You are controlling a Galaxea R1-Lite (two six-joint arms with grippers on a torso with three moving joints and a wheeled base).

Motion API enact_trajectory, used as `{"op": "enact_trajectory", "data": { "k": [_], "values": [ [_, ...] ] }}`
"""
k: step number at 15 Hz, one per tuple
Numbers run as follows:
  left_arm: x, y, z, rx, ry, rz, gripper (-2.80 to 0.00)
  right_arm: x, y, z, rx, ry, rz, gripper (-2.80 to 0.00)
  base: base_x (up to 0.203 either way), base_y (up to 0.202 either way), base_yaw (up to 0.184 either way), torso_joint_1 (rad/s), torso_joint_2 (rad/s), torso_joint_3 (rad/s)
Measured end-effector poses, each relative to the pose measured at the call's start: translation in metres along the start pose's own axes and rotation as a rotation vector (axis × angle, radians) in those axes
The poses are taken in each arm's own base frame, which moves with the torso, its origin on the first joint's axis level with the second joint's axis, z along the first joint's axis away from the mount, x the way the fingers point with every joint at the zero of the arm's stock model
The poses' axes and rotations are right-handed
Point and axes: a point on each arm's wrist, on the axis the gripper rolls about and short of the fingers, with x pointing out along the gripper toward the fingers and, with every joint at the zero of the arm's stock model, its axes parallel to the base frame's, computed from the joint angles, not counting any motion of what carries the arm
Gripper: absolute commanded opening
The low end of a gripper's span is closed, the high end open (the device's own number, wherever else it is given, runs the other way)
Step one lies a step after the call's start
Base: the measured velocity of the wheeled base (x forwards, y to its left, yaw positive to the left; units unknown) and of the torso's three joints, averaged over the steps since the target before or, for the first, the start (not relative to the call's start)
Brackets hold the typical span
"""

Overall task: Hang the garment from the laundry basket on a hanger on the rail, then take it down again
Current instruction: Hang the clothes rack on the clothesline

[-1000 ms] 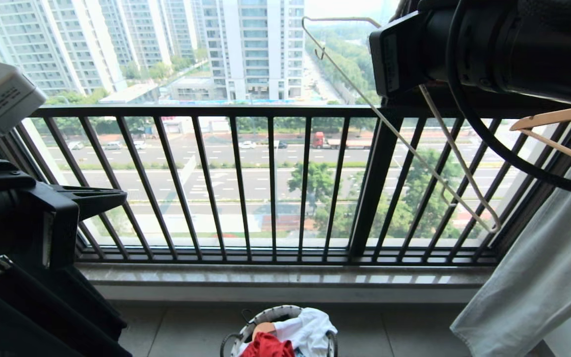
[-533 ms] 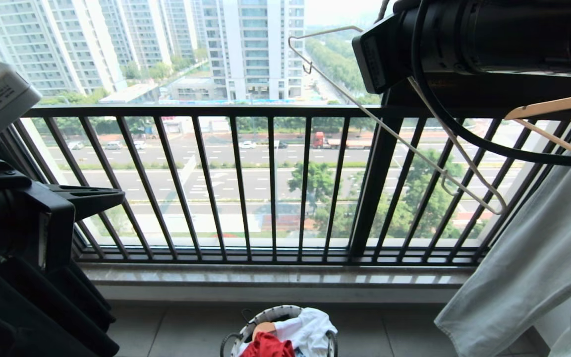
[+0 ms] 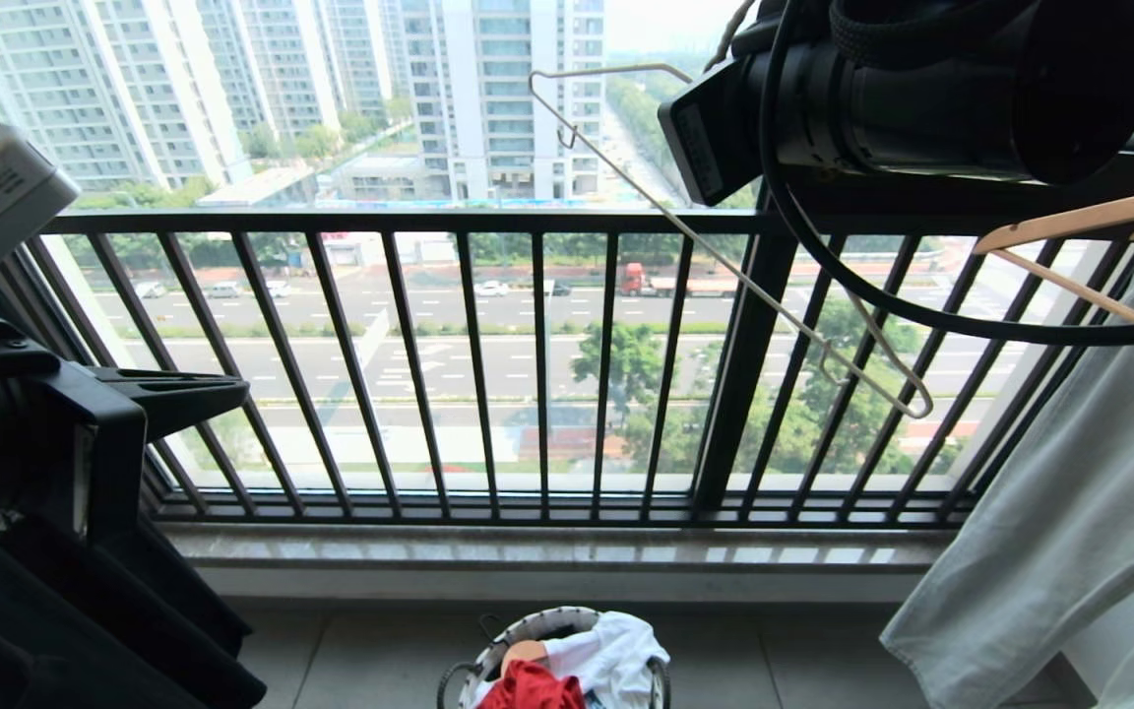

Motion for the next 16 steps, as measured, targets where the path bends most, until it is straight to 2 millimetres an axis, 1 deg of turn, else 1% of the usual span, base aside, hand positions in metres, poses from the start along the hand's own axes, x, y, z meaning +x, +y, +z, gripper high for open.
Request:
{"op": "enact_trajectory", "data": {
  "k": [1,3,6,10,13,16],
  "values": [
    [0.000,-0.001,0.000,0.001,0.000,-0.005,-2.80,0.000,0.000,0.000,-0.006,0.002,-0.003,0.00,0.000,0.000,0.000,0.000,0.00,0.000],
    [0.000,-0.001,0.000,0.002,-0.002,-0.009,-2.80,0.002,0.003,-0.003,-0.024,0.022,0.003,0.00,0.000,0.000,0.000,0.000,0.00,0.000],
    [0.000,-0.002,-0.001,0.005,0.003,-0.012,-2.80,0.000,0.001,-0.001,-0.012,0.013,-0.002,0.00,0.000,0.000,0.000,0.000,0.00,0.000],
    [0.000,-0.003,-0.002,0.008,0.004,-0.020,-2.80,-0.002,0.001,-0.004,0.009,0.018,-0.009,0.00,0.000,0.000,0.000,0.000,0.00,0.000],
    [0.001,-0.003,-0.002,0.009,0.006,-0.020,-2.80,-0.019,-0.006,-0.006,0.029,0.015,0.004,0.00,0.000,0.000,0.000,0.000,0.00,0.000],
    [0.001,-0.003,-0.002,0.008,0.011,-0.020,-2.80,-0.046,-0.019,-0.015,0.038,0.020,0.022,0.00,0.000,0.000,0.000,0.000,0.00,0.000]
  ]
}}
